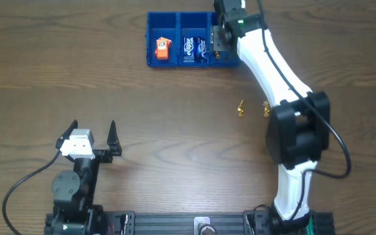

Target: Sort Candies Into Trays

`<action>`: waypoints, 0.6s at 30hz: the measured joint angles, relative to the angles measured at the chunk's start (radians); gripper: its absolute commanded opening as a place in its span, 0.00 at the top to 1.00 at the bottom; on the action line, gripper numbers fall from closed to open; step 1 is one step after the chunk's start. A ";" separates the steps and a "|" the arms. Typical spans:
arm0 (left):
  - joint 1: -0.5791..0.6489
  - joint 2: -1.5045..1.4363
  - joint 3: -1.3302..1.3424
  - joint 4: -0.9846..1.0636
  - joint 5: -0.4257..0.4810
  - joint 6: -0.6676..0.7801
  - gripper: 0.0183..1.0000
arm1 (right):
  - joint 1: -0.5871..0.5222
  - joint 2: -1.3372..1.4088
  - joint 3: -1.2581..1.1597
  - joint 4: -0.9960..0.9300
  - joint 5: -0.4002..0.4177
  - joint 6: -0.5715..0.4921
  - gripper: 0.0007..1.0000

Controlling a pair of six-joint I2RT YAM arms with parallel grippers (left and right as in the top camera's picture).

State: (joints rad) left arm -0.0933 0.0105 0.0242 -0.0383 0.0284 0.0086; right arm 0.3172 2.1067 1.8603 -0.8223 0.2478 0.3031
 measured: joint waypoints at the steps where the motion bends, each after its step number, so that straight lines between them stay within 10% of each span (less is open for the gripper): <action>1: 0.000 0.000 0.000 0.000 0.000 0.000 0.00 | 0.000 -0.079 -0.048 -0.011 -0.003 -0.001 0.01; 18: 0.000 0.000 0.000 0.000 0.000 0.000 0.00 | 0.000 -0.327 -0.777 0.183 -0.126 0.090 0.03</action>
State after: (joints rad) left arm -0.0933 0.0101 0.0242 -0.0383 0.0284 0.0082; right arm 0.3168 1.7798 1.0828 -0.6392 0.1215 0.3935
